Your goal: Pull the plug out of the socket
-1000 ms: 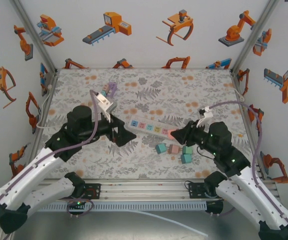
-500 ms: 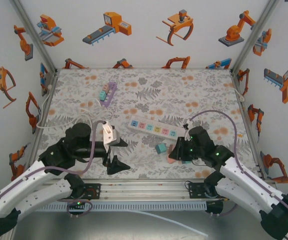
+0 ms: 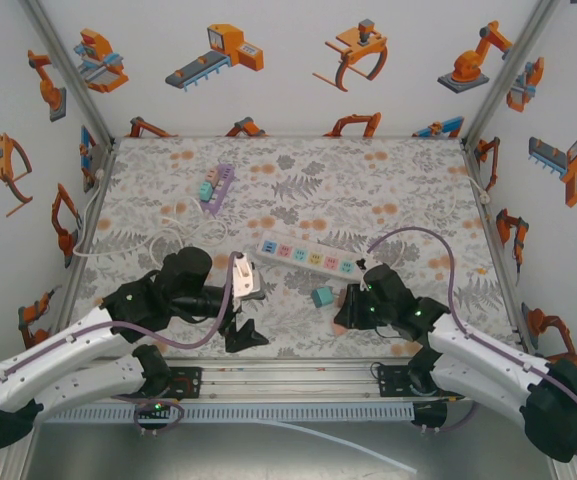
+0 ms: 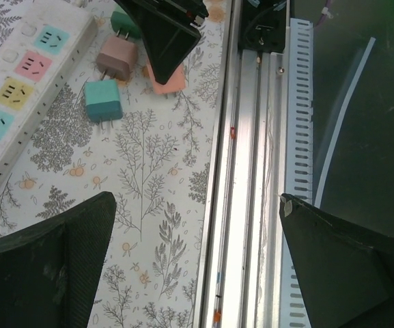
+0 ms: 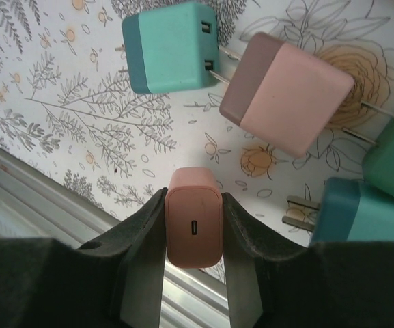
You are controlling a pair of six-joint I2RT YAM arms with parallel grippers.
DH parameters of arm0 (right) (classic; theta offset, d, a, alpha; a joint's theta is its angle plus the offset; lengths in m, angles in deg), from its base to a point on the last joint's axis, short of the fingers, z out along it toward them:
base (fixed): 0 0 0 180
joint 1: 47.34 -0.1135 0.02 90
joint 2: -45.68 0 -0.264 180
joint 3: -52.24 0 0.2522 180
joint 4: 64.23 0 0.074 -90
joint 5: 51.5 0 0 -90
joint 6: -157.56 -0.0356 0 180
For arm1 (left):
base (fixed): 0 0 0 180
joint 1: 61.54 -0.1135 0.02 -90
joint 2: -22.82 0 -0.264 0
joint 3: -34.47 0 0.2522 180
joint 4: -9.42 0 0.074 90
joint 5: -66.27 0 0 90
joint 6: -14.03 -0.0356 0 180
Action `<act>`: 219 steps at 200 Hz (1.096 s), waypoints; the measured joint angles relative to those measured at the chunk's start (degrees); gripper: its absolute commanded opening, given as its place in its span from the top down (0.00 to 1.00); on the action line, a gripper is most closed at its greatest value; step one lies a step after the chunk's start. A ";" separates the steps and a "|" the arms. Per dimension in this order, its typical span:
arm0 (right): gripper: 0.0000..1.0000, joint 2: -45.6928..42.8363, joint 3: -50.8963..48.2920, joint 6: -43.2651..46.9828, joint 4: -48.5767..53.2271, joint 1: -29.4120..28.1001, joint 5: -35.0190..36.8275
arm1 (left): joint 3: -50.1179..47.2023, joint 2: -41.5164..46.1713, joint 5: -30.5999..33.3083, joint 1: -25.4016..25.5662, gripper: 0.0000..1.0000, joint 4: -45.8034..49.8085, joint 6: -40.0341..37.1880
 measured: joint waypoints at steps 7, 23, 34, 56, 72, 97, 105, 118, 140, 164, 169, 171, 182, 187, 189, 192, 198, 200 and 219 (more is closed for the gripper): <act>0.63 -0.02 -0.20 -0.02 -0.59 -0.09 0.31 | 0.00 -0.11 0.24 0.00 0.03 0.00 -0.09; 0.58 -0.02 -0.33 0.02 -1.14 -0.09 0.94 | 0.00 -0.33 1.11 0.00 0.03 0.00 -0.26; 0.56 -0.13 -0.33 0.04 -0.96 -0.09 1.75 | 0.00 -0.42 1.73 0.02 0.03 0.00 -0.28; 0.53 -1.07 -0.33 0.42 0.02 -0.09 2.80 | 0.00 -0.50 2.95 0.04 0.03 -0.02 -0.28; 0.53 -2.25 -0.28 0.92 1.38 -0.09 3.74 | 0.00 -0.72 4.09 0.11 0.03 -0.07 -0.28; 0.52 -4.44 0.24 1.57 4.07 -0.09 4.96 | 0.00 -1.25 7.41 0.11 0.03 -0.02 -0.22; 0.52 -5.40 0.81 1.99 5.35 -0.09 5.51 | 0.02 -1.42 8.98 0.11 0.03 0.00 -0.15; 0.52 -6.86 2.19 2.91 7.28 -0.11 6.60 | 0.24 -1.68 11.96 0.11 0.03 0.39 0.24; 0.51 -9.79 6.69 5.75 10.16 -0.13 9.73 | 1.01 -1.60 19.80 0.11 0.03 1.03 1.46; 0.50 -13.03 11.32 11.06 8.02 -0.13 15.47 | 2.47 -1.60 30.42 -0.31 0.03 1.16 4.28; 0.49 -13.49 11.74 12.37 6.67 -0.15 16.81 | 3.21 -1.81 32.81 -0.90 0.03 1.55 5.31; 0.49 -13.70 11.87 13.09 5.90 -0.13 17.44 | 3.50 -1.88 33.42 -1.07 0.03 1.66 5.57; 0.45 -14.47 12.02 16.15 1.51 -0.13 20.41 | 6.51 -3.37 37.31 -4.11 0.03 2.91 7.85; 0.43 -14.49 12.02 17.68 -0.72 -0.13 21.73 | 8.13 -4.17 38.88 -5.75 0.03 3.43 8.79; 0.42 -14.43 12.00 18.29 -1.88 -0.13 22.29 | 8.96 -4.79 39.47 -6.62 0.03 3.76 9.35; 0.39 -14.25 11.98 19.26 -3.52 -0.13 23.10 | 10.19 -5.44 40.46 -7.74 0.03 4.22 10.05; 0.34 -13.73 11.87 20.83 -6.54 -0.13 24.57 | 12.70 -7.10 42.23 -10.25 0.03 5.09 11.56; 0.33 -13.40 11.85 21.31 -7.87 -0.13 25.14 | 13.31 -7.54 42.60 -10.91 0.03 5.27 11.98; 0.25 -9.33 11.98 25.53 -17.00 -0.13 28.96 | 20.65 -13.42 45.68 -19.02 0.03 7.58 16.06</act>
